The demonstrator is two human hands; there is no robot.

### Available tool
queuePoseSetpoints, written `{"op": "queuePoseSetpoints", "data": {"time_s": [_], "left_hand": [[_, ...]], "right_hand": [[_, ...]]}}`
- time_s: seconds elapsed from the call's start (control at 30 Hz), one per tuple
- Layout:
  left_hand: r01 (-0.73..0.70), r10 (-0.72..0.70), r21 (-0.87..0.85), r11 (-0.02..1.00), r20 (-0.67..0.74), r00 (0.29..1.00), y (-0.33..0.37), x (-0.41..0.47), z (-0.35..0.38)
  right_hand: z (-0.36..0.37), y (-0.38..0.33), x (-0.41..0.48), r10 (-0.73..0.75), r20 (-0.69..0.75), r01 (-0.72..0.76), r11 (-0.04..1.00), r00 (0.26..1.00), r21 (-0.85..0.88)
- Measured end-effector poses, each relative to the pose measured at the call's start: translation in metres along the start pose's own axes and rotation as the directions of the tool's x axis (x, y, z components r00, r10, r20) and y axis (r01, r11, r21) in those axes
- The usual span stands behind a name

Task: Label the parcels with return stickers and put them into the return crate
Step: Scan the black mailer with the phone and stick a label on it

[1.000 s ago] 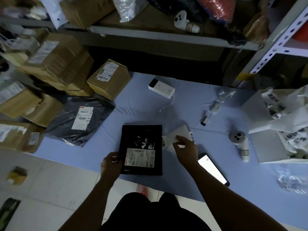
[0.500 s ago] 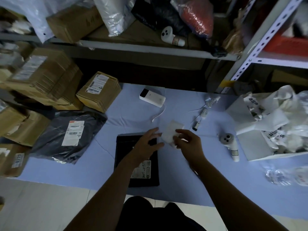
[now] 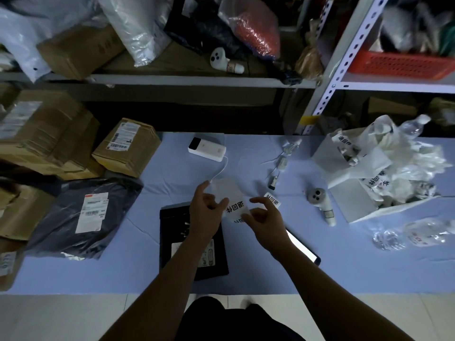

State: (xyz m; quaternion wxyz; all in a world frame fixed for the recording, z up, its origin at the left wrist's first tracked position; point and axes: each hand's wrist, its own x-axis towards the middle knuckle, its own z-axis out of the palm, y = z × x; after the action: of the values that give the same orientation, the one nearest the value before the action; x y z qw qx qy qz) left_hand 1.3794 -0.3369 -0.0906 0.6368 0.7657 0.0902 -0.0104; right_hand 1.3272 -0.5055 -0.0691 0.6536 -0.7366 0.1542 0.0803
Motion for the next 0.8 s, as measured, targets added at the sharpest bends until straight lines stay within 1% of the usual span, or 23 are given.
{"op": "queuePoseSetpoints", "data": {"time_s": [0.03,0.07,0.1,0.17,0.2,0.27,0.4,0.47,0.6,0.67,0.73,0.8], "left_hand": [[-0.115,0.114,0.109,0.987,0.014,0.993,-0.005,-0.001,-0.001],[-0.237,0.227,0.185,0.954,0.073,0.971,-0.008,-0.002,-0.002],[-0.335,0.305,0.23,0.914,0.158,0.939,-0.01,-0.005,-0.002],[-0.424,0.343,0.249,0.871,0.309,0.887,-0.009,-0.011,-0.001],[-0.446,0.349,0.244,0.861,0.354,0.868,-0.008,-0.014,0.0],[-0.464,0.353,0.241,0.852,0.389,0.851,-0.007,-0.016,0.001],[-0.404,0.297,0.257,0.878,0.37,0.88,-0.007,-0.016,-0.002],[-0.333,0.238,0.229,0.915,0.361,0.902,-0.008,-0.017,-0.004],[-0.242,0.154,0.213,0.947,0.36,0.92,-0.008,-0.019,-0.008],[-0.176,0.115,0.184,0.967,0.304,0.946,-0.004,-0.022,-0.009],[-0.061,0.041,0.099,0.993,0.198,0.979,0.002,-0.025,-0.013],[0.031,-0.03,-0.003,1.0,0.117,0.993,0.009,-0.026,-0.022]], "right_hand": [[0.001,-0.001,-0.001,-0.012,-0.02,0.012,1.0,1.0,0.005],[0.003,-0.001,-0.002,-0.028,-0.033,0.028,1.0,0.999,0.01],[0.004,-0.002,-0.002,-0.045,-0.041,0.045,0.999,0.998,0.011],[0.005,-0.004,-0.003,-0.084,-0.036,0.084,0.996,0.996,0.003],[0.005,-0.004,-0.003,-0.106,-0.024,0.106,0.994,0.994,-0.006],[0.006,-0.004,-0.003,-0.154,0.008,0.154,0.987,0.988,-0.044],[0.005,-0.002,-0.006,-0.215,0.079,0.226,0.961,0.973,-0.161],[0.004,0.0,-0.006,-0.236,0.094,0.251,0.942,0.967,-0.221],[0.005,0.002,-0.005,-0.222,0.122,0.249,0.922,0.967,-0.297],[0.007,0.005,-0.003,-0.202,0.114,0.227,0.928,0.973,-0.294],[0.008,0.013,0.001,-0.176,0.086,0.194,0.937,0.981,-0.29],[0.008,0.025,0.006,-0.137,0.026,0.138,0.944,0.99,-0.298]]}}
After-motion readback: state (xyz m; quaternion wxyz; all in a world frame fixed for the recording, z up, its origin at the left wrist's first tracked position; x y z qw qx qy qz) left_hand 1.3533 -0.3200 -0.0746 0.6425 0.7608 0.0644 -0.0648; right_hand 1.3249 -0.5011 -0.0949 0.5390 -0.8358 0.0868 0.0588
